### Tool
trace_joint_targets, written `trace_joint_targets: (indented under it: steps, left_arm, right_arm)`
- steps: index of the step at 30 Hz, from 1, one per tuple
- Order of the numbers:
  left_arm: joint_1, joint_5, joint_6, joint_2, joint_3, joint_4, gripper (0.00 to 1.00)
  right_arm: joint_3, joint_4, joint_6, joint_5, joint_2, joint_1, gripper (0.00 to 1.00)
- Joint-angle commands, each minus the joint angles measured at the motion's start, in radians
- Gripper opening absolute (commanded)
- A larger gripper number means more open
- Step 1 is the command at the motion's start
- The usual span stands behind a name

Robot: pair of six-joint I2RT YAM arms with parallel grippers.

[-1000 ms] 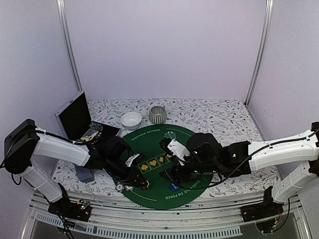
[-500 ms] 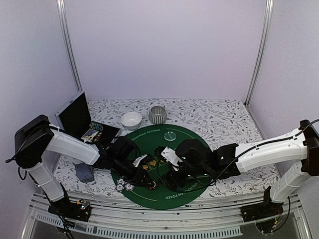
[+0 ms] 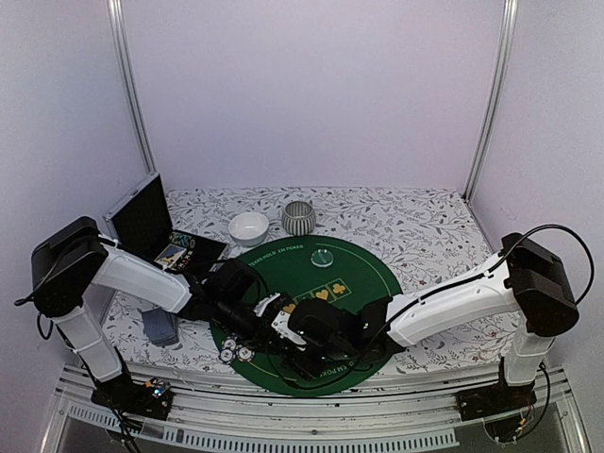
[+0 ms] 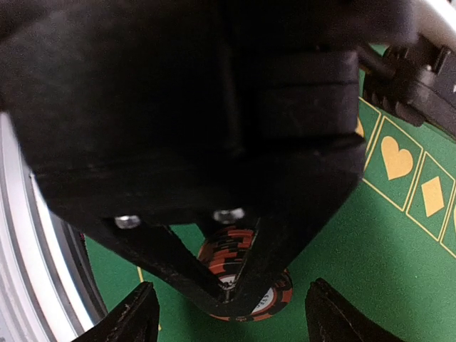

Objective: Distribute texas hold em gaming equipment
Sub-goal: Pass from the left arm to the right

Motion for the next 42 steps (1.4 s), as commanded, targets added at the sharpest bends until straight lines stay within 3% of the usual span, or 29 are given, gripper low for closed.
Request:
trace_joint_targets:
  steps: [1,4,9,13,18,22,25,32,42]
  left_arm:
    - [0.006,-0.023,0.024,0.036,-0.019,-0.003,0.04]
    - [0.008,-0.02,0.023,0.038,-0.019,0.001,0.04]
    - [0.015,-0.019,0.025,0.037,-0.022,0.0,0.04]
    - [0.019,-0.017,0.027,0.041,-0.023,0.0,0.04]
    - [0.022,-0.016,0.028,0.042,-0.022,-0.002,0.04]
    - [0.028,-0.015,0.032,0.049,-0.02,-0.006,0.04]
    - [0.029,-0.017,0.037,0.048,-0.02,-0.009,0.04]
    - [0.032,-0.017,0.038,0.057,-0.02,-0.006,0.04]
    - [0.034,-0.017,0.038,0.059,-0.023,-0.005,0.04]
  right_arm:
    - [0.03,0.054,-0.031,0.045,0.043,0.001,0.69]
    - [0.017,0.09,-0.035,0.053,0.056,0.001,0.63]
    - [0.005,0.132,-0.049,0.054,0.082,0.001,0.61]
    - [0.007,0.138,-0.06,0.064,0.109,0.001,0.52]
    - [-0.009,0.132,-0.056,0.065,0.107,0.001,0.53]
    - [-0.029,0.106,-0.054,0.058,0.097,0.001,0.61]
    - [-0.07,0.125,-0.057,0.051,0.069,0.002,0.59]
    - [-0.212,0.384,-0.079,0.01,-0.009,0.001,0.59]
    - [-0.198,0.464,-0.12,0.048,0.064,-0.009,0.64]
